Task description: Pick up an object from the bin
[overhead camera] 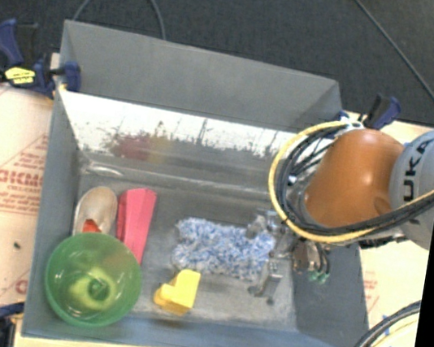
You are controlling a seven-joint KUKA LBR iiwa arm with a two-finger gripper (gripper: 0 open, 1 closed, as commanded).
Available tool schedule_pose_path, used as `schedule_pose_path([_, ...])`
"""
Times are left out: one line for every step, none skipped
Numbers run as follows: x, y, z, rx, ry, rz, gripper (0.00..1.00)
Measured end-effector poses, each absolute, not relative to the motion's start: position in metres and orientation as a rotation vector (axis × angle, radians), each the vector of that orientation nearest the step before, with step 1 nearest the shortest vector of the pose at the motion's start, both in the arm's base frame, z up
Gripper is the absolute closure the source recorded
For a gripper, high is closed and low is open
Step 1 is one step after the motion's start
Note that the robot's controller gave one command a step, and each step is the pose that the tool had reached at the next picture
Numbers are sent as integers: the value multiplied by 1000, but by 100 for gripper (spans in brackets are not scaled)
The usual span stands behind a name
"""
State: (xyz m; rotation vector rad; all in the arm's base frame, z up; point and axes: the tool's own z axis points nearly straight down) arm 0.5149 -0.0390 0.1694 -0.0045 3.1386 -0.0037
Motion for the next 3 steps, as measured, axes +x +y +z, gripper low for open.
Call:
schedule_pose_path([515,-39,169,-5,3139,-4,0])
schedule_pose_path([532,-31,86,-195,3132,-5,0])
schedule_pose_path([528,-37,73,-244,3115,-10,0])
